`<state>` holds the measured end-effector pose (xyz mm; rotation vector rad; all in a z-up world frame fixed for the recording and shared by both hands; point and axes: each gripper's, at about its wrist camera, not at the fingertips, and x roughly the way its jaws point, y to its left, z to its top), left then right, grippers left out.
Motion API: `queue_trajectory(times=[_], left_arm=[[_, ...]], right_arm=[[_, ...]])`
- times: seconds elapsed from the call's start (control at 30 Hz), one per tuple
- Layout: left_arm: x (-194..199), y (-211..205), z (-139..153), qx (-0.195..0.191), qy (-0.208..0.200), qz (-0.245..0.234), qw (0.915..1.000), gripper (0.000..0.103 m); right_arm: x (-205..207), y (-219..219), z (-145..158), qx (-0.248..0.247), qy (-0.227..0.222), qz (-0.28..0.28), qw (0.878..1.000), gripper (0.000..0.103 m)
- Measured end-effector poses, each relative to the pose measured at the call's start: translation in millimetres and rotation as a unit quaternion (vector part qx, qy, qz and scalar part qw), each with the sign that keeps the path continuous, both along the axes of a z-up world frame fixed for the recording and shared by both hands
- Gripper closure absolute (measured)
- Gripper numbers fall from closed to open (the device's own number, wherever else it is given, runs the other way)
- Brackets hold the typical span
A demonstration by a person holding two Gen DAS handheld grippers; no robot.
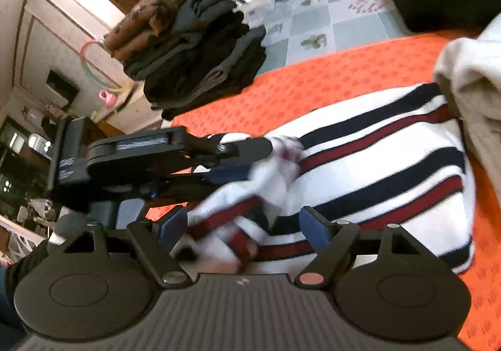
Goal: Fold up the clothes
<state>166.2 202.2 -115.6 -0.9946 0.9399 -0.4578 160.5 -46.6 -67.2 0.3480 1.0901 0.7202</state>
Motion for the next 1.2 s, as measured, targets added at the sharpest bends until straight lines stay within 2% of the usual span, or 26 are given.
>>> queue_trajectory(times=[0.17, 0.3, 0.47, 0.53, 0.6, 0.77, 0.9, 1.03, 1.2], left_arm=[[-18.8, 11.6, 25.9, -0.025, -0.045, 0.012, 0.9986, 0.040], [-54.8, 36.8, 53.8, -0.012, -0.086, 0.044, 0.9952, 0.037], [-103.8, 71.1, 60.8, 0.028, -0.079, 0.104, 0.9911, 0.034], [-122.8, 84.1, 57.1, 0.038, -0.068, 0.127, 0.9888, 0.034], [-140.3, 96.2, 51.7, 0.046, -0.056, 0.149, 0.9862, 0.034], [-162.3, 111.9, 40.4, 0.096, -0.031, 0.172, 0.9799, 0.034], [-161.9, 110.1, 39.9, 0.103, -0.035, 0.170, 0.9794, 0.034], [-155.4, 97.5, 45.7, 0.122, -0.058, 0.146, 0.9801, 0.034], [-139.1, 65.9, 50.6, 0.159, -0.085, 0.088, 0.9797, 0.033]], right_arm=[[13.5, 26.1, -8.6, -0.042, 0.013, 0.021, 0.999, 0.019], [17.8, 37.1, -19.8, -0.059, 0.036, 0.012, 0.998, 0.019], [16.9, 43.3, -33.3, -0.065, 0.057, -0.006, 0.996, 0.019], [16.5, 45.3, -32.8, -0.059, 0.052, -0.010, 0.997, 0.033], [17.7, 48.6, -31.0, -0.058, 0.039, -0.006, 0.998, 0.079], [18.4, 43.4, -2.1, -0.031, -0.003, 0.026, 0.999, 0.083], [28.0, 13.3, 16.5, -0.026, -0.019, 0.028, 0.999, 0.084], [41.7, -27.1, 25.0, -0.032, -0.024, 0.016, 0.999, 0.084], [57.5, -73.3, 31.1, -0.045, -0.030, 0.001, 0.999, 0.084]])
